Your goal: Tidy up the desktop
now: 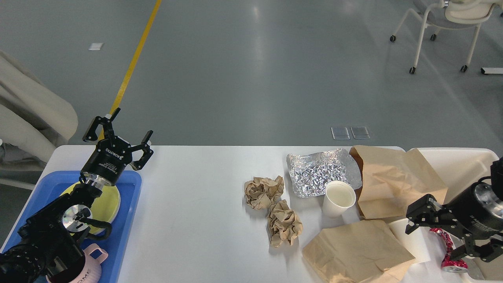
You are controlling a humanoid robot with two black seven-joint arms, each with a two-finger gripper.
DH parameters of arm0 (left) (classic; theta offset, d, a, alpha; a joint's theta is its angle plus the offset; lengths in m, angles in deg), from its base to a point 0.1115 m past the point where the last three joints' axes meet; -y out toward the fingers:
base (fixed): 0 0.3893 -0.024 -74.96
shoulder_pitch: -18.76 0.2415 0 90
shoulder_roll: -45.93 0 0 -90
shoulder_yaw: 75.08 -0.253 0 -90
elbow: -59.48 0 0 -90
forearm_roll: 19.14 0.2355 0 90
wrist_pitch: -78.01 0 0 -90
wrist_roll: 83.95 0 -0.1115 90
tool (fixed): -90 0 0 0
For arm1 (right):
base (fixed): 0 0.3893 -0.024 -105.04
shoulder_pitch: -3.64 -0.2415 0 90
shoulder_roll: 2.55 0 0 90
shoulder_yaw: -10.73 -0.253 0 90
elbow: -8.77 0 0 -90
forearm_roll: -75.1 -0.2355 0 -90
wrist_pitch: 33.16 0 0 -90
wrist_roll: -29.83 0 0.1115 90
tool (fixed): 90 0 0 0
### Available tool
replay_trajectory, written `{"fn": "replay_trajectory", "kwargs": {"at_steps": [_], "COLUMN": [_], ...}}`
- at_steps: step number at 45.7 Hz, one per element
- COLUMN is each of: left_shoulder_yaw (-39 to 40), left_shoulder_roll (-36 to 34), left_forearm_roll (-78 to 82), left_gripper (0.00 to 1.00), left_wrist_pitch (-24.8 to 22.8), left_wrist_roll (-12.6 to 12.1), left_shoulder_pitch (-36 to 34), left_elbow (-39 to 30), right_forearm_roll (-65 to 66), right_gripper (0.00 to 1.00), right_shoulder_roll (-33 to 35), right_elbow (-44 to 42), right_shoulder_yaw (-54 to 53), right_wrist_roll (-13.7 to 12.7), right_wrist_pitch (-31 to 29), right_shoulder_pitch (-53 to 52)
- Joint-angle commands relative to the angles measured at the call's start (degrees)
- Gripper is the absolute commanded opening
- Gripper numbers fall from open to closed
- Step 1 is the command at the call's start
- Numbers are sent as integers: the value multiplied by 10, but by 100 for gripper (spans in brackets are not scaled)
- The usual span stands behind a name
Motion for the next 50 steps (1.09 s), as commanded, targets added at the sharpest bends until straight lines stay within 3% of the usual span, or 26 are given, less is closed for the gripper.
{"fn": "replay_trajectory", "kwargs": {"at_steps": [1, 8, 16, 25, 31, 33, 36, 37, 42, 44, 50], "left_shoulder_yaw": [0, 0, 0, 0, 0, 0, 0, 0, 0, 0, 0], "left_shoulder_roll": [0, 0, 0, 0, 0, 0, 0, 0, 0, 0, 0], "left_forearm_roll": [0, 0, 0, 0, 0, 0, 0, 0, 0, 0, 0], "left_gripper": [100, 100, 100, 100, 100, 100, 100, 100, 100, 100, 100], "left_wrist_pitch": [0, 0, -1, -1, -1, -1, -1, -1, -1, 0, -1], "left_wrist_roll": [0, 0, 0, 0, 0, 0, 0, 0, 0, 0, 0], "left_shoulder_pitch": [1, 1, 1, 1, 1, 1, 1, 1, 1, 1, 1], "left_elbow": [0, 0, 0, 0, 0, 0, 0, 0, 0, 0, 0], "right_forearm_roll": [-50, -77, -76, -76, -76, -75, -75, -74, -73, -73, -73], "right_gripper": [100, 100, 100, 100, 96, 83, 35, 27, 16, 0, 0], "right_shoulder_roll": [-1, -5, -17, -28, -31, -30, -28, -28, -29, -28, -29], "right_elbow": [1, 1, 0, -5, -6, -6, -7, -7, -7, -7, -7], "right_shoulder_yaw": [-23, -82, -119, -174, -192, -199, -207, -207, -209, -211, -223], "right_wrist_roll": [0, 0, 1, 1, 3, 4, 5, 5, 6, 7, 7], "right_wrist_pitch": [44, 122, 171, 311, 354, 361, 364, 365, 369, 367, 366], "right_shoulder_pitch": [47, 127, 213, 316, 341, 343, 343, 342, 343, 343, 346]}}
